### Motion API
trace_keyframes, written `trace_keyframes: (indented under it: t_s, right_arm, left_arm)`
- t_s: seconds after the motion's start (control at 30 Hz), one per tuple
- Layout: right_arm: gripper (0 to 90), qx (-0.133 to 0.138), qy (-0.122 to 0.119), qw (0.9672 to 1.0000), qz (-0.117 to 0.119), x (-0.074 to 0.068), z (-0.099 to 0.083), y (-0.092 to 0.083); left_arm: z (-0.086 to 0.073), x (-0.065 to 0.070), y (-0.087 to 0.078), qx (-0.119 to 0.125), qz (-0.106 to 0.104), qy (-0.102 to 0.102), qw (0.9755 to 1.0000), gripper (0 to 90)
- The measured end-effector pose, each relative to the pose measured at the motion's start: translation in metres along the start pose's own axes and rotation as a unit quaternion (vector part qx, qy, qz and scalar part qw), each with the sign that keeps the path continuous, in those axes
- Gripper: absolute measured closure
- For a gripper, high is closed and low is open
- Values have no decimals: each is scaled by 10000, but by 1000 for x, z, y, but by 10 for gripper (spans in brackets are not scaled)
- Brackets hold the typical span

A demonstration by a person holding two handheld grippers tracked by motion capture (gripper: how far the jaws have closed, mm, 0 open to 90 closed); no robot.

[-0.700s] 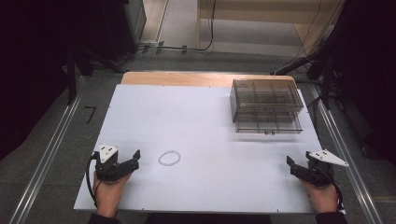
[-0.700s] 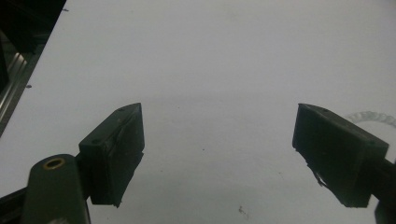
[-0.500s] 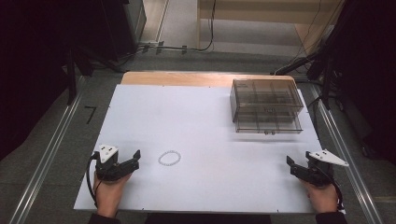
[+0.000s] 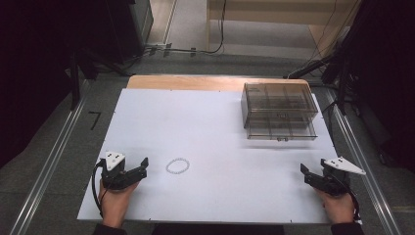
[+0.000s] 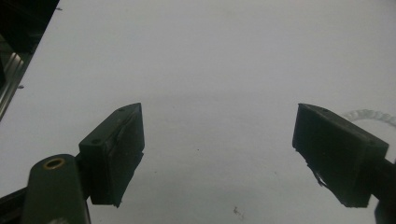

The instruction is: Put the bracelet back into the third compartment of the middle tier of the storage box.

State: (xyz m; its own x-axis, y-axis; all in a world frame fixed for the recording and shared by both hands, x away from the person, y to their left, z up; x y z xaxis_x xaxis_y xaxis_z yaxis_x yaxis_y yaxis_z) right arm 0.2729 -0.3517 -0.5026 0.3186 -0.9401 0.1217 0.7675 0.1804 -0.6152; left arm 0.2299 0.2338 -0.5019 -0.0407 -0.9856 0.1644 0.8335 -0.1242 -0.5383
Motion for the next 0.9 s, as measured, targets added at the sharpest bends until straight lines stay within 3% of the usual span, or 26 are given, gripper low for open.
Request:
trace_keyframes:
  t_s: [0.53,0.9]
  right_arm:
    - [210,-11,-19,10000,12,0,0,1]
    - [210,-32,-23,10000,6,0,0,1]
  left_arm:
    - [-1,5,2,-59,-45,83,9999,170]
    - [-1,15,4,-115,-194,228,9995,193]
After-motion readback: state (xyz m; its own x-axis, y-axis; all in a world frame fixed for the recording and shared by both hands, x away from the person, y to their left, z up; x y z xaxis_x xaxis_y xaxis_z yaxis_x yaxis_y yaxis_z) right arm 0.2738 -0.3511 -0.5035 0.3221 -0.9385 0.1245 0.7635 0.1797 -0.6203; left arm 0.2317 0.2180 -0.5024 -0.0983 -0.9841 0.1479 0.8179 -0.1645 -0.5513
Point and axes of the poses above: each handheld gripper's, and its own axes: y roughly forward along the jaws, z roughly out of its top, x roughly to its right, the point moved 1 cm from there along y, roughly forward along the jaws, and after that the axes turned 6 degrees about -y, right-handed, at the moved point
